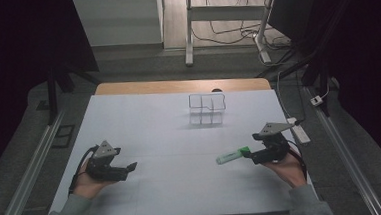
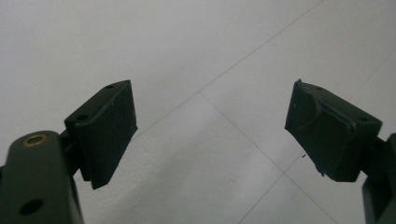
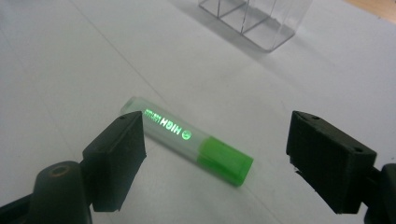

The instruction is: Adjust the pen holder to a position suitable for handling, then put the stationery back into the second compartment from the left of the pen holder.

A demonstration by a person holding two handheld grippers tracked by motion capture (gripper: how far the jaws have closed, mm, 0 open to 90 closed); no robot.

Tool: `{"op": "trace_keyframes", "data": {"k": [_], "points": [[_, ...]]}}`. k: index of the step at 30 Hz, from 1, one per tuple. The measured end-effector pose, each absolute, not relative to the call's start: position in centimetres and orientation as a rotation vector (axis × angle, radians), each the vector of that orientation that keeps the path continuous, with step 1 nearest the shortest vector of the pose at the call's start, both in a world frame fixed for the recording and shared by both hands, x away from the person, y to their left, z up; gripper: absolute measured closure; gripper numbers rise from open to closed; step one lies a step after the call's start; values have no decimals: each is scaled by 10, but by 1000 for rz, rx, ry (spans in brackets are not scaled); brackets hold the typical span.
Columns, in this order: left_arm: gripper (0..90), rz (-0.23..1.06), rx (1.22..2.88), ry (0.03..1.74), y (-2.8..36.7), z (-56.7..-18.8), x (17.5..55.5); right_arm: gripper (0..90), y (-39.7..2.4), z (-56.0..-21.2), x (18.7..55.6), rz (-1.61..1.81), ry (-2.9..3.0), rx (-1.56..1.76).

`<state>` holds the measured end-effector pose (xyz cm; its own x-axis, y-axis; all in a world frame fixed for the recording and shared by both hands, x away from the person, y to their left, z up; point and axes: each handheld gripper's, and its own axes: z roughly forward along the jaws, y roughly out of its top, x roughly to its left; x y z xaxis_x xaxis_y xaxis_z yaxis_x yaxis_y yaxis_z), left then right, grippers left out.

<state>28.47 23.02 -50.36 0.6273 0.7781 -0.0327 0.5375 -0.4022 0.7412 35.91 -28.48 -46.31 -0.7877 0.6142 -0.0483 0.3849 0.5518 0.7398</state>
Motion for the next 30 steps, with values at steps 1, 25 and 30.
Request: {"op": "trace_keyframes", "data": {"k": [1, 25, 30], "points": [[162, 414, 2106, 1026, 230, -504, 285, 192, -285, -463, 359, 1078, 2489, 826], [161, 417, 2123, 1003, 226, -501, 285, 197, -277, -441, 373, 1087, 2484, 784], [161, 418, 2113, 1006, 226, -500, 287, 200, -274, -436, 375, 1051, 2540, 720]]}}
